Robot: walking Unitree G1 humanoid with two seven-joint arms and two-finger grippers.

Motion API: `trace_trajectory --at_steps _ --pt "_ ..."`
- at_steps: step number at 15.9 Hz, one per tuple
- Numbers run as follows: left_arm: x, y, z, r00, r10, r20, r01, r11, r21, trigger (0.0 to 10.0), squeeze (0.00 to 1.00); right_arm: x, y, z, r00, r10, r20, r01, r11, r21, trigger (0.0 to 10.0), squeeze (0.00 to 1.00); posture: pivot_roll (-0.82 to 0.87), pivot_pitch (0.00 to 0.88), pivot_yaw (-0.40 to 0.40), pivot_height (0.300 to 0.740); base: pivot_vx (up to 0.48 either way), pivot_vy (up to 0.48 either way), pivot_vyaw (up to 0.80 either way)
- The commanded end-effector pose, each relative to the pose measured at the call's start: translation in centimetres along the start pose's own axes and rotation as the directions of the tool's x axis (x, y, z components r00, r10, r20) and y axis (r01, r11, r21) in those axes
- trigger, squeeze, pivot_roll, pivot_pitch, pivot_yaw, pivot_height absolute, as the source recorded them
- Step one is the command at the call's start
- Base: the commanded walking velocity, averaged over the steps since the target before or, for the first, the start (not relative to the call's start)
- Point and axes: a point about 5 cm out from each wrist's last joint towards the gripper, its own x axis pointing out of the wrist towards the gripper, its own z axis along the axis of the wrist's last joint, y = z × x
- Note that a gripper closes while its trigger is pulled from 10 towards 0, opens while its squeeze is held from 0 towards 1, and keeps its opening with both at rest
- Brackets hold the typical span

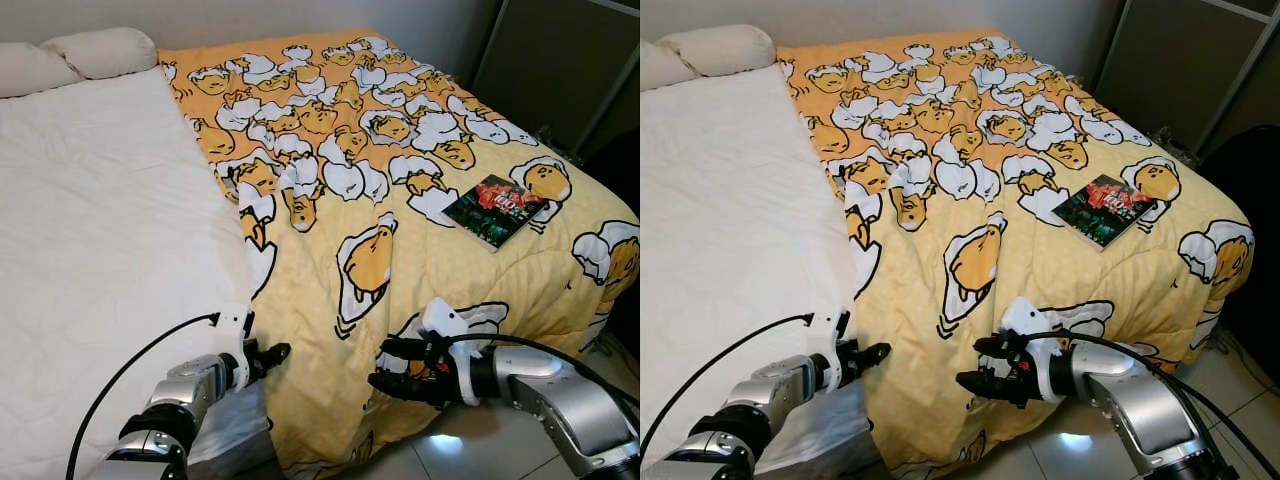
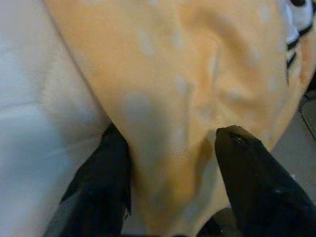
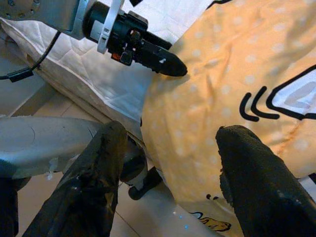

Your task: Clean up the room

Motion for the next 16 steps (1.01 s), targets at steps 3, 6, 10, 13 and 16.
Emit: trace_trajectory --at_steps 3,6,10,13,16 --pt "0.21 -0.43 -0.49 0.999 -0.042 -0.022 0.041 0.998 -0.042 0.0 0.0 -0.35 0.08 -0.3 0.999 0.005 -0.036 -0.006 1.0 -0.014 10.0 0.0 -0.15 0.0 0.004 0.74 0.0 0.0 0.0" --pt "0.3 -0.64 -0.32 0.998 -0.067 -0.007 0.066 0.995 -0.081 0.0 0.0 -0.25 0.17 -0.51 0.999 0.013 -0.049 -0.014 1.0 -0.014 10.0 0.0 -0.15 0.0 0.001 0.74 0.0 0.0 0.0" --pt "0.08 -0.52 -0.73 0.996 -0.086 -0.017 0.084 0.993 -0.08 0.0 0.0 -0.1 0.17 -0.44 0.999 0.016 -0.05 -0.017 1.0 -0.018 10.0 0.0 -0.15 0.0 0.003 0.74 0.0 0.0 0.0" --pt "-0.03 -0.46 -0.78 0.996 -0.09 -0.009 0.089 0.993 -0.076 0.0 0.0 -0.11 0.09 -0.45 0.999 0.014 -0.051 -0.015 1.0 -0.023 10.0 0.0 -0.15 0.0 0.007 0.74 0.0 0.0 0.0" --pt "-0.05 -0.61 -0.8 0.994 -0.108 0.002 0.108 0.991 -0.079 0.0 0.0 -0.17 0.0 -0.48 0.999 0.004 -0.047 -0.005 1.0 -0.027 10.0 0.0 -0.15 0.0 0.006 0.74 0.0 0.0 0.0"
